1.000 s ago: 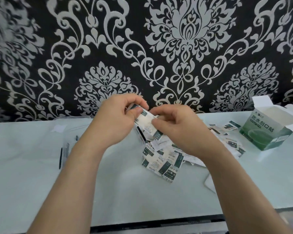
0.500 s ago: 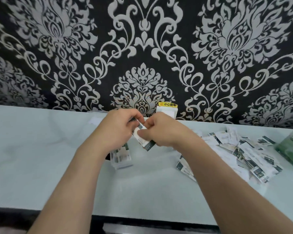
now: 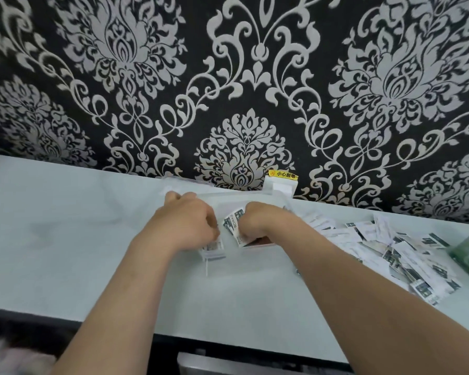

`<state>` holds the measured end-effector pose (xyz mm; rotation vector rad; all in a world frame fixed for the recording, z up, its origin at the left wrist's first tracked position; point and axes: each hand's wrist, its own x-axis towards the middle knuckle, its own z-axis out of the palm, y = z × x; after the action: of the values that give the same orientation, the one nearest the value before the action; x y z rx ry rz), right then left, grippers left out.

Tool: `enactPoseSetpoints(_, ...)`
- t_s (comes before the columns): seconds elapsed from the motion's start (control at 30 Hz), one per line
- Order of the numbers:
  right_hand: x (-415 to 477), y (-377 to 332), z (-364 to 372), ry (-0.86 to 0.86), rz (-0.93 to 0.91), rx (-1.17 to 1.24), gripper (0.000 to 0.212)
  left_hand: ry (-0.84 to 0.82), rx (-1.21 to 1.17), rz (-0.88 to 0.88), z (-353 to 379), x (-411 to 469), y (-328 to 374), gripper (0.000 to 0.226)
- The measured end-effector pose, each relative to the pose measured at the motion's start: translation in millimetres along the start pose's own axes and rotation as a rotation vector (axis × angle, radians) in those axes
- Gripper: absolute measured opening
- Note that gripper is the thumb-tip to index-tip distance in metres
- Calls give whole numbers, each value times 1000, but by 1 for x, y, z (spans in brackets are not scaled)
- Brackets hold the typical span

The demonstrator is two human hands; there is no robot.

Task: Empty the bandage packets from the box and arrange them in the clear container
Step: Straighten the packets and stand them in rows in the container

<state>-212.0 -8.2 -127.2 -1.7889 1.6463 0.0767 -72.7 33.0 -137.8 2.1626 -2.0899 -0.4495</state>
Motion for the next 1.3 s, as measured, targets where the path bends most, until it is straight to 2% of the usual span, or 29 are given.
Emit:
enactPoseSetpoints(0.23, 8, -8, 10, 33, 1, -214, 22, -64, 88, -84, 1, 8, 0, 29)
enactPoseSetpoints(0.37, 14, -7, 13, 111, -1, -195, 18, -79, 72, -105, 3, 14, -2, 28)
enactPoseSetpoints(0.5, 15, -10, 18, 198, -35, -285, 21, -67, 73, -108, 3, 13, 0, 25)
enactPoseSetpoints(0.7, 9, -16, 17, 212, -52, -396, 23, -64, -13, -80, -1, 8, -2, 20)
enactPoseSetpoints(0.87, 6, -14, 15, 222, -87, -400, 25, -59, -92, -35, -10, 0, 1, 18)
enactPoseSetpoints(0.93, -2, -11, 9, 276, -119, -355, 25, 1, -97, -19, -15, -5, 3, 20)
enactPoseSetpoints(1.03, -11, 1, -4, 375, -227, -174, 24, 198, -57, -6, -20, -7, 9, 25)
enactPoseSetpoints(1.17, -28, 29, -24, 571, -325, 77, 26, 508, -136, 177, -24, -10, 31, 27)
enactPoseSetpoints(1.23, -40, 51, -37, 651, -311, 171, 29, 548, -201, 316, -20, -14, 56, 28)
enactPoseSetpoints(1.3, -50, 76, -49, 703, -279, 216, 28, 487, -235, 432, -10, -20, 84, 29)
